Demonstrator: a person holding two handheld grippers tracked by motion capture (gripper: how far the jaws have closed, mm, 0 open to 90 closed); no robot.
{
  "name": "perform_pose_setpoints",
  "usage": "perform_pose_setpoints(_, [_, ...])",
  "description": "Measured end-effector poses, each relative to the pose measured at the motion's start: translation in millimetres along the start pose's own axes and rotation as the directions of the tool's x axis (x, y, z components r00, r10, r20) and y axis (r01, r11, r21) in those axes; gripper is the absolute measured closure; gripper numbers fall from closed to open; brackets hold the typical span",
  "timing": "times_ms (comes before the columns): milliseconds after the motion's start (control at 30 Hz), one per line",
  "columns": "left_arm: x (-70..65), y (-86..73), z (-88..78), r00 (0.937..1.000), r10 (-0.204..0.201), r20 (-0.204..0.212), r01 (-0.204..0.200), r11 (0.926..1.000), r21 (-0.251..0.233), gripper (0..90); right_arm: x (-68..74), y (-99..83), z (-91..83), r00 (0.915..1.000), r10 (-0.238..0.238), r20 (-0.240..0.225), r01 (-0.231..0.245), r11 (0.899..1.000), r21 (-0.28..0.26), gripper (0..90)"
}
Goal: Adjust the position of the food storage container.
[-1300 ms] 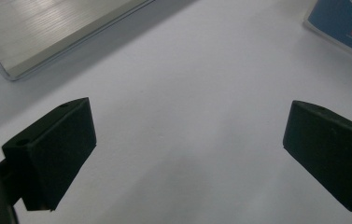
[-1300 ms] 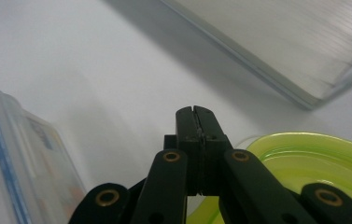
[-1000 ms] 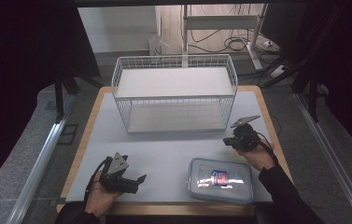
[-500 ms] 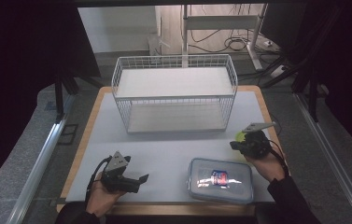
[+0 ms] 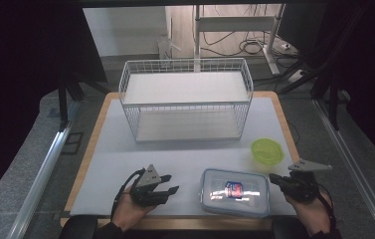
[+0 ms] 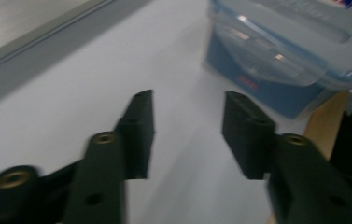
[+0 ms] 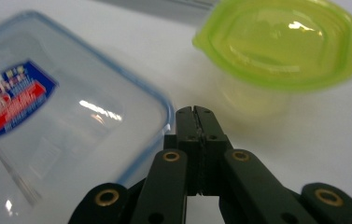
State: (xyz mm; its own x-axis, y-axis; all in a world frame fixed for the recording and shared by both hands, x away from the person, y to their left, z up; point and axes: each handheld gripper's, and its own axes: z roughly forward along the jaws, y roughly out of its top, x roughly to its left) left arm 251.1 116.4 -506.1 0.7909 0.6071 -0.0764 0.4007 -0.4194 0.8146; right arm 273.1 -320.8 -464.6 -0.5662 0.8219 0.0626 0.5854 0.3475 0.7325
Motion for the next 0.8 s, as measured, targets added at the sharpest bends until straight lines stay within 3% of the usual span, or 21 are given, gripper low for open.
perform_pose_setpoints(133, [-8.5, 6.9, 19.4, 0.9976, 0.018, 0.067, -0.019, 0.9997, 0.013, 75.1, 5.1, -13.2, -4.1, 0.9999, 0.008, 0.009, -0.009, 1.000, 0.026, 89.8])
perform_pose_setpoints(233, [-13.5, 11.0, 29.7, 0.9956, 0.020, 0.092, -0.022, 0.9996, 0.019, 81.2, 8.8, -24.3, -6.3, 0.9997, 0.024, 0.001, -0.024, 0.998, 0.051, 89.8])
perform_pose_setpoints(467, [-19.8, 12.0, 47.9, 0.9937, -0.018, 0.111, 0.013, 0.9987, 0.050, 82.4, 21.0, -42.4, -5.3, 0.9973, 0.049, -0.055, -0.043, 0.995, 0.095, 89.8])
perform_pose_setpoints(667, [-23.4, 11.9, 49.1, 0.9912, -0.036, 0.127, 0.028, 0.9974, 0.067, 83.0, 26.9, -40.4, -3.6, 0.9976, 0.059, -0.036, -0.055, 0.994, 0.092, 90.0])
perform_pose_setpoints(800, [-22.3, 11.9, 45.4, 0.9934, -0.046, 0.105, 0.039, 0.9966, 0.073, 83.6, 28.7, -37.3, 0.1, 0.9979, 0.057, -0.031, -0.054, 0.994, 0.093, 90.0])
